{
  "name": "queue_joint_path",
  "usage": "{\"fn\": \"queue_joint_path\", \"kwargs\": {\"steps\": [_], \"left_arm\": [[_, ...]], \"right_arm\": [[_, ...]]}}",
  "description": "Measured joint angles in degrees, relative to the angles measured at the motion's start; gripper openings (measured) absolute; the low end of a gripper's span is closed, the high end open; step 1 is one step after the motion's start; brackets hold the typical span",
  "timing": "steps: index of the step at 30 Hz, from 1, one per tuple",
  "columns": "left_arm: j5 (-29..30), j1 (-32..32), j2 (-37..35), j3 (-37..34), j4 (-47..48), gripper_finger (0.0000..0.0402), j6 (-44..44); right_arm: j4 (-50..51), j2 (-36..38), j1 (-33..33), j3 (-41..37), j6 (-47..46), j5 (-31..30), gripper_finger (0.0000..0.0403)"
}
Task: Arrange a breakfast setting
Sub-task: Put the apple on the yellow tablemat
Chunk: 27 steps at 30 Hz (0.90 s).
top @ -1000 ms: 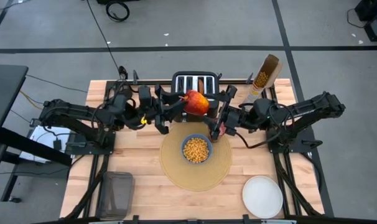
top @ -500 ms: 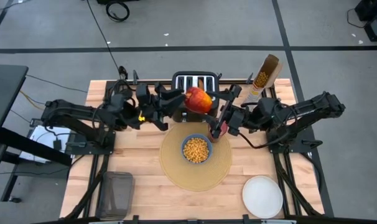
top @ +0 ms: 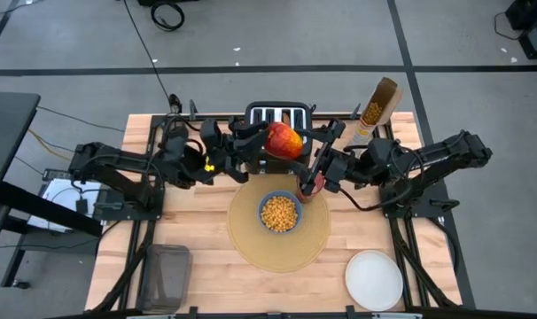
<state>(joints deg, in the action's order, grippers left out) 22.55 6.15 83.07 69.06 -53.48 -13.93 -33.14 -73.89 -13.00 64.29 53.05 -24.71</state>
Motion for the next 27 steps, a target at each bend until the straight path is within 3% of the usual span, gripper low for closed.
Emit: {"fn": "queue_joint_path", "kwargs": {"steps": [8, 17, 27], "left_arm": [[0.1, 0.0, 0.9, 0.0, -0.4, 0.0127, -0.4], [0.0, 0.0, 0.9, 0.0, 0.7, 0.0016, -0.5], [-0.1, 0.0, 0.9, 0.1, 2.2, 0.0015, -0.6]], "right_arm": [[0.5, 0.0, 0.1, 0.0, -0.4, -0.1, 0.0319], [1.2, 0.0, 0.1, 0.0, -1.0, -0.1, 0.0320], [1.1, 0.0, -0.3, 0.0, -2.8, -1.4, 0.0353]]}}
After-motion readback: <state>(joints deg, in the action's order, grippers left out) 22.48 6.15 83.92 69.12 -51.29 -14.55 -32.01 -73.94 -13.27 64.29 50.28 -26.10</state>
